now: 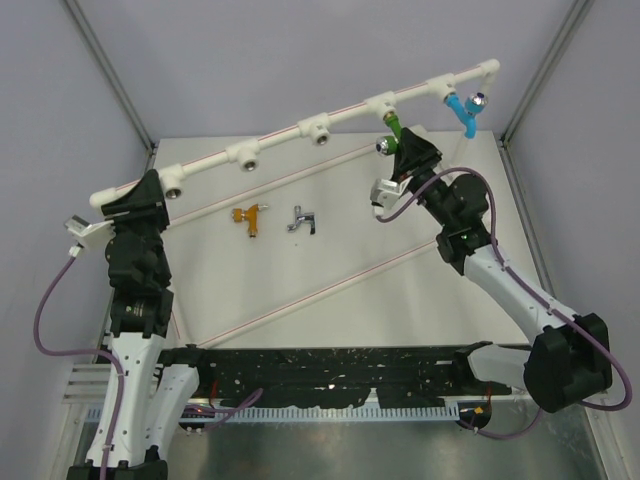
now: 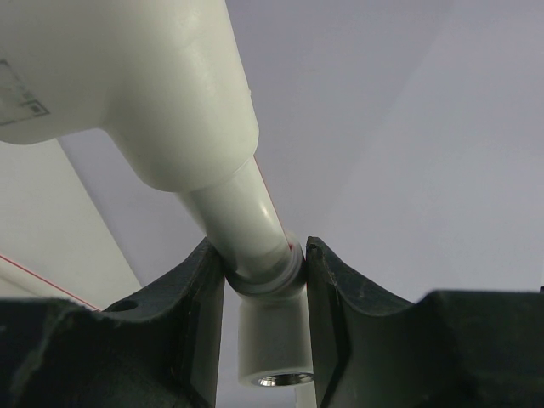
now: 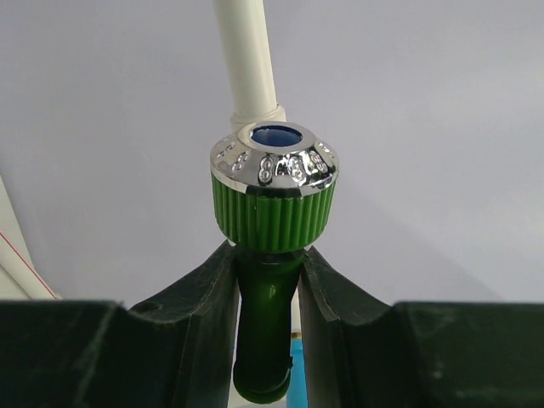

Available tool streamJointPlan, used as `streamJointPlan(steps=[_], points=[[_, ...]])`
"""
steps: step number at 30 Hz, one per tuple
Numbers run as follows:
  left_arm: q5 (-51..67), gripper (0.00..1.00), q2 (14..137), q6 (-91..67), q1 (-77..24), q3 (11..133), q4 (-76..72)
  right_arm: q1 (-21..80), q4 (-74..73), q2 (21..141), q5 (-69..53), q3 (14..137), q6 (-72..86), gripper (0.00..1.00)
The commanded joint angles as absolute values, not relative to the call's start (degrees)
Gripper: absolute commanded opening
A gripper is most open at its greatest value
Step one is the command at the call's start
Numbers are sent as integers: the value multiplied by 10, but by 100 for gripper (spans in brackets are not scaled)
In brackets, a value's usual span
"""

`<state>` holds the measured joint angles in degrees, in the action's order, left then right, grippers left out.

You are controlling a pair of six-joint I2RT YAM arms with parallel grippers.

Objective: Install the water faucets

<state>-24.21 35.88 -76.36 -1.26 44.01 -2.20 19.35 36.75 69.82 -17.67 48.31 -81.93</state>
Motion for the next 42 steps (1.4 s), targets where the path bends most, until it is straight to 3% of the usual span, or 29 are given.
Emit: streamJointPlan(steps=[1, 4, 17, 27, 42], points=[[-236, 0, 350, -751, -9, 458, -42, 195, 215, 691, -182, 553, -817, 5], [-235, 0, 350, -751, -9, 460, -40, 196, 133, 700, -185, 605, -808, 5], [-230, 0, 352, -750, -9, 462, -33, 175, 47, 726, -188, 673, -792, 5], [-236, 0, 350, -750, -9, 462, -27, 126, 97, 734, -248, 650, -680, 5], [-236, 0, 342, -754, -10, 460, -24, 148, 161, 707, -185, 577, -738, 5]])
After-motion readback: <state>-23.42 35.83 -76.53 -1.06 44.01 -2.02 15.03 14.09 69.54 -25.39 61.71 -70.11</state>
